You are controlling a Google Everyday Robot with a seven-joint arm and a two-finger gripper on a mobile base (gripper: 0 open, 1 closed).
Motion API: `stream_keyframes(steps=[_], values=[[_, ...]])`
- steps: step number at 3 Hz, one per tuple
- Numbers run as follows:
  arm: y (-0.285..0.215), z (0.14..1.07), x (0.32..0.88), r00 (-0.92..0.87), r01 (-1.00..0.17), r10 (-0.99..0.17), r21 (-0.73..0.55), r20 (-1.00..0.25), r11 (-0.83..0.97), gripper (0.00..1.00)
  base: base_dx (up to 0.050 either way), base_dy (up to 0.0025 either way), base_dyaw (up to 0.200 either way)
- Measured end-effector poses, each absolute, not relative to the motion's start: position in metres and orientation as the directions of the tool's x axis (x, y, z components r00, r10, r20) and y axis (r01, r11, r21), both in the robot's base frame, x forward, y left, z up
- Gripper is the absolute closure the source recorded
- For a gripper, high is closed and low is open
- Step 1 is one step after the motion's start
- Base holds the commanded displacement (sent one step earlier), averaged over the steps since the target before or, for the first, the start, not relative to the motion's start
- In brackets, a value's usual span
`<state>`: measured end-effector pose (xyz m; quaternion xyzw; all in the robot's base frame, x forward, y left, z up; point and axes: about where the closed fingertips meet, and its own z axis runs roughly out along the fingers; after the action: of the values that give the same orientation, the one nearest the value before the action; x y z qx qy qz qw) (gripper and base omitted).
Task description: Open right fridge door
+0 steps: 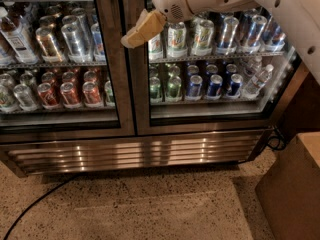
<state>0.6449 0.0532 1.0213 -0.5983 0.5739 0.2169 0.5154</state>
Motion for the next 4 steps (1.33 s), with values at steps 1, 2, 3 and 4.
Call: stream_keyframes(steps=[1,2,3,4], values=[[0.024,1.024,0.656,0.221,-0.892,-0.487,-0.377,-0.845,0.249,0.08,0.000,0.00000,0.000],[0.014,1.026,0.666,0.215,-0.884,-0.488,-0.381,-0.846,0.271,0.09,0.000,0.00000,0.000],[0.019,1.030,0.674,0.229,-0.884,-0.477,-0.387,-0.848,0.262,0.17,0.000,0.00000,0.000],[0.036,1.030,0.674,0.244,-0.897,-0.452,-0.377,-0.858,0.232,0.23,0.000,0.00000,0.000]])
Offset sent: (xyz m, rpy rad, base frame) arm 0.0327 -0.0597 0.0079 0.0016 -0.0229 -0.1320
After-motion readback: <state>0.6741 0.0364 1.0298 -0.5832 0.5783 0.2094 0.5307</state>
